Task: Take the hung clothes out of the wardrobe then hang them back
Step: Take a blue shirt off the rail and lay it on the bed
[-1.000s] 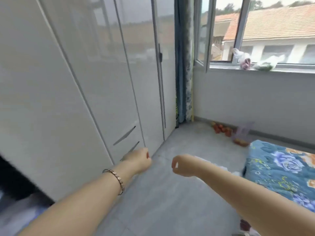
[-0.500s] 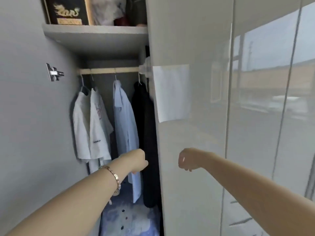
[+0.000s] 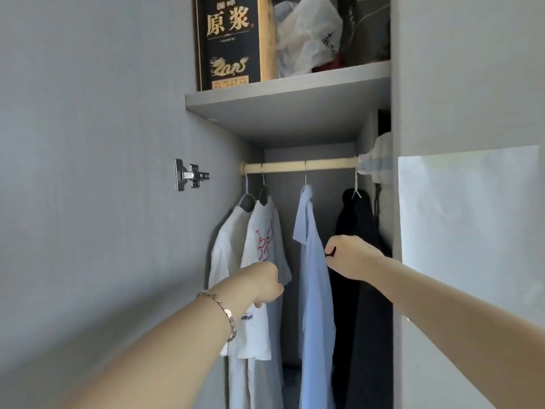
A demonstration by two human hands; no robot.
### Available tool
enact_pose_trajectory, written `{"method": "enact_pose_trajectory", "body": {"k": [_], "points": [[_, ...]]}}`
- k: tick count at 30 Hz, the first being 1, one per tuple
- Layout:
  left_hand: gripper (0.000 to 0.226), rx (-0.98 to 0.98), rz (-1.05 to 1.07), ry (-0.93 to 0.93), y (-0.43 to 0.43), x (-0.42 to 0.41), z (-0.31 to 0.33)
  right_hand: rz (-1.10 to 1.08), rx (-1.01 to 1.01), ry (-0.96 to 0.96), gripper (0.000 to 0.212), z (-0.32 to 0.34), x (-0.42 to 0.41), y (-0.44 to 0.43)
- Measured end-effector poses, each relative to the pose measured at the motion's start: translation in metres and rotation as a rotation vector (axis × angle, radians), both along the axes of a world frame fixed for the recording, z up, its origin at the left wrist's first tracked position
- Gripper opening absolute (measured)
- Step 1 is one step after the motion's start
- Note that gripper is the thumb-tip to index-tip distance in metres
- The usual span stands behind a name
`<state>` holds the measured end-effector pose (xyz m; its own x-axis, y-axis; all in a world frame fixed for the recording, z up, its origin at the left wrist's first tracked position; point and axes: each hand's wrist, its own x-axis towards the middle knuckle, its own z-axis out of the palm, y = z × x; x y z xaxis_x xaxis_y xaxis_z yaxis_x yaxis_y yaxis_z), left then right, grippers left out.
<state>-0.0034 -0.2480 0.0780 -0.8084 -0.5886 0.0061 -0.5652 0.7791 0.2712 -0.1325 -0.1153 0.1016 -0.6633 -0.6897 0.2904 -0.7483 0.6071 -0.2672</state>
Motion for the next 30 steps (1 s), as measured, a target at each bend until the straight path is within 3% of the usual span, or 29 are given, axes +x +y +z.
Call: {"method": "enact_pose_trajectory", "body": {"k": [4, 7, 10, 16, 24, 30], "points": [[0.024, -0.087, -0.001, 0.012, -0.020, -0.029, 0.021, -0.017, -0.110, 0.001, 0.028, 0.026, -0.033, -0.045], [0.020, -0.107, -0.014, 0.009, -0.040, -0.054, 0.033, -0.049, -0.192, -0.030, 0.018, 0.041, -0.056, -0.078], [0.021, -0.098, -0.031, 0.023, -0.061, -0.079, 0.038, -0.094, -0.238, -0.141, 0.027, 0.048, -0.078, -0.110], [0.031, -0.049, -0.130, 0.041, -0.091, -0.123, 0.039, -0.107, -0.330, -0.372, 0.018, 0.056, -0.115, -0.149], [0.029, 0.013, -0.175, 0.066, -0.108, -0.140, 0.037, -0.092, -0.507, -0.290, 0.035, 0.066, -0.117, -0.131], [0.020, 0.101, -0.157, 0.020, -0.091, -0.132, 0.014, -0.083, -0.482, -0.261, 0.029, 0.052, -0.083, -0.102]]}}
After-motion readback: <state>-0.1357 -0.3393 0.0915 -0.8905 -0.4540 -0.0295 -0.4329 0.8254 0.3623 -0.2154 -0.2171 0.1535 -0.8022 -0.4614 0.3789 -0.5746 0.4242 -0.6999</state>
